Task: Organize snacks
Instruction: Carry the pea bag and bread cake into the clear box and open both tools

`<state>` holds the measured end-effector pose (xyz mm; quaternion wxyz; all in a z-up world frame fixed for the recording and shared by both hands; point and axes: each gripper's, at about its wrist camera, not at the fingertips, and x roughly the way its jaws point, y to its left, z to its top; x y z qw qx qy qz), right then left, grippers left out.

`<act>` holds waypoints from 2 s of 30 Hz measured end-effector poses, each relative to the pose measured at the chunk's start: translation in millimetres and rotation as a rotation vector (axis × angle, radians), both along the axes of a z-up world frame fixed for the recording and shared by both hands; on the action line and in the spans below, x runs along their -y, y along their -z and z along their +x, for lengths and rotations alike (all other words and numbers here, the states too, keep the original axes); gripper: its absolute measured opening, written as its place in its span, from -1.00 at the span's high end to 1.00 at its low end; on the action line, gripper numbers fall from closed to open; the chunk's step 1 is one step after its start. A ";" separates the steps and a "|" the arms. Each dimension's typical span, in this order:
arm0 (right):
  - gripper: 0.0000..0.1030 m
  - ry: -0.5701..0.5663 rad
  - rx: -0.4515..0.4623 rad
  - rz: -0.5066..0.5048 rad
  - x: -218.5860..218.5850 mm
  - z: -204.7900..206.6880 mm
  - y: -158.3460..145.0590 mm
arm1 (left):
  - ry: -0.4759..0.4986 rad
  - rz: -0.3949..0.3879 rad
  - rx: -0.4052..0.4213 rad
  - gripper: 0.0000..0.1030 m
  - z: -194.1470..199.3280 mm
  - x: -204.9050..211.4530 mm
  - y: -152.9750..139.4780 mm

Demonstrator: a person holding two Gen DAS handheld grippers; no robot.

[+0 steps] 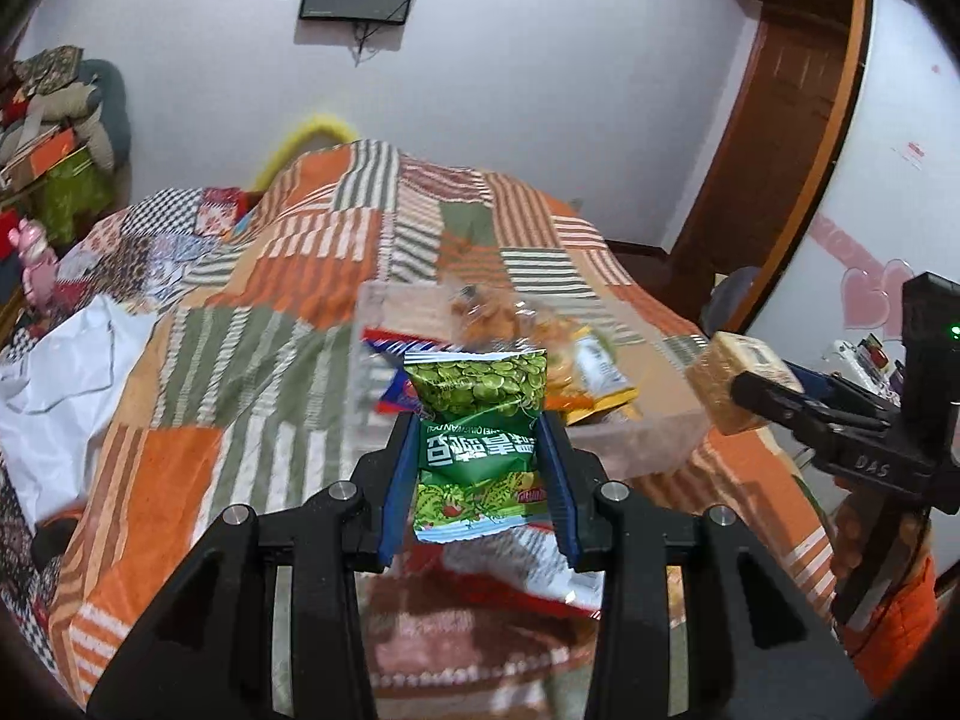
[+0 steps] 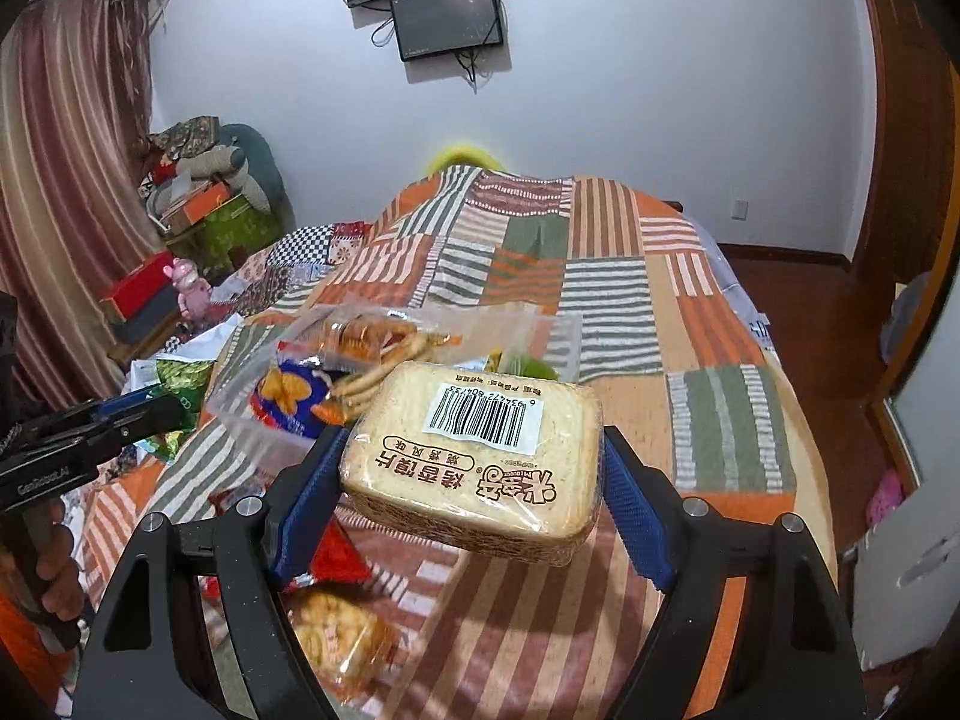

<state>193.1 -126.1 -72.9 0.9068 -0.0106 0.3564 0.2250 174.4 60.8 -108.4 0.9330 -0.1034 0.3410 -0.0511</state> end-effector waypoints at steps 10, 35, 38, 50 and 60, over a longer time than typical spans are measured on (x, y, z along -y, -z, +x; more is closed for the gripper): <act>-0.54 -0.011 -0.050 0.033 -4.5 22.3 16.3 | 0.064 -0.002 -0.001 0.24 28.7 28.5 3.0; -0.56 -0.069 -0.070 -0.045 -17.6 35.2 27.1 | 0.137 -0.030 -0.006 0.24 79.5 58.7 2.4; -0.56 -0.056 -0.069 -0.042 -8.2 32.8 25.6 | 0.154 -0.020 -0.010 0.24 84.7 64.4 2.8; -0.56 -0.004 -0.096 0.007 21.0 23.3 23.2 | 0.133 0.040 -0.070 0.18 103.2 76.5 22.9; -0.56 -0.024 -0.096 0.006 12.7 12.7 20.7 | 0.144 0.037 -0.022 -0.25 76.3 70.2 1.3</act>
